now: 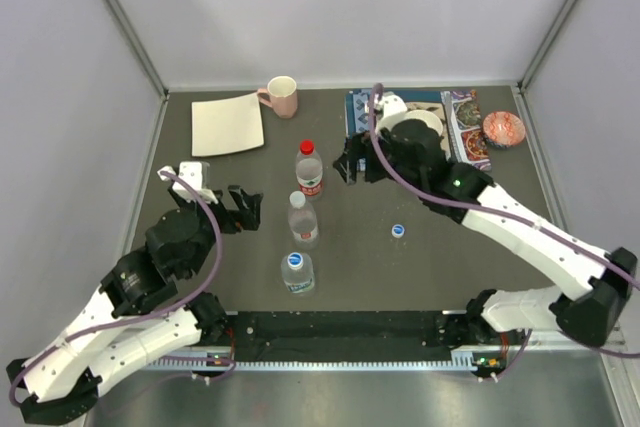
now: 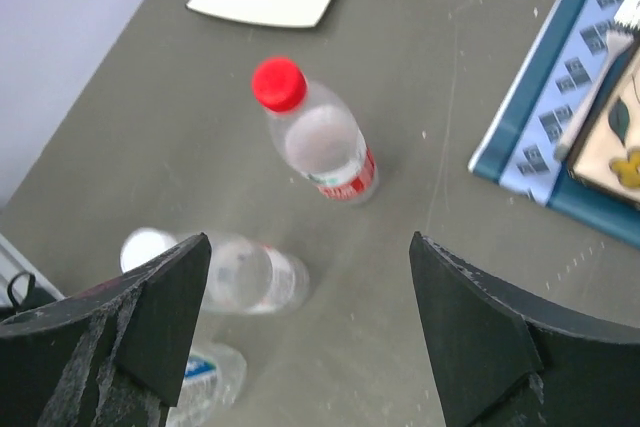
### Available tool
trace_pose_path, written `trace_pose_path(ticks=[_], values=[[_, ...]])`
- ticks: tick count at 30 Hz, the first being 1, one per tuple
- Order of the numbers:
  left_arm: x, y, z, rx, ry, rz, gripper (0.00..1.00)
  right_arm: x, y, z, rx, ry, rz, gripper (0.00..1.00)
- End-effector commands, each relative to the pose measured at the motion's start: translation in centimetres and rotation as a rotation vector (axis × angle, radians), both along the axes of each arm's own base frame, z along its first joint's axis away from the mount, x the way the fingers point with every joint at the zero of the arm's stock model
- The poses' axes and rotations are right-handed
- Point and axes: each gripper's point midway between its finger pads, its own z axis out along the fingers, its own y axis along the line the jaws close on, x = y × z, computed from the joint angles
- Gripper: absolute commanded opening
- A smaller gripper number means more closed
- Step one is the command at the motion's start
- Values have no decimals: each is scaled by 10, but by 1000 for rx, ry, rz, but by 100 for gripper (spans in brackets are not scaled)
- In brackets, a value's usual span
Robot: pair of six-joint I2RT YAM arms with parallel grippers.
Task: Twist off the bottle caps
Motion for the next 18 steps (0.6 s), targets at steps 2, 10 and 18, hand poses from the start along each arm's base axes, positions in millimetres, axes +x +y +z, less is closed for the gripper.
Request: trace_pose_path(ticks=[2, 10, 18], values=[[-7, 2, 4, -65, 15, -1, 99, 38, 39, 43, 58, -113, 8, 81], [-12, -3, -5, -64, 31, -47, 99, 81, 82, 30, 20, -114, 1, 81], [-16, 6, -10, -41, 28, -35, 99, 100, 106, -4, -26, -70, 12, 81]])
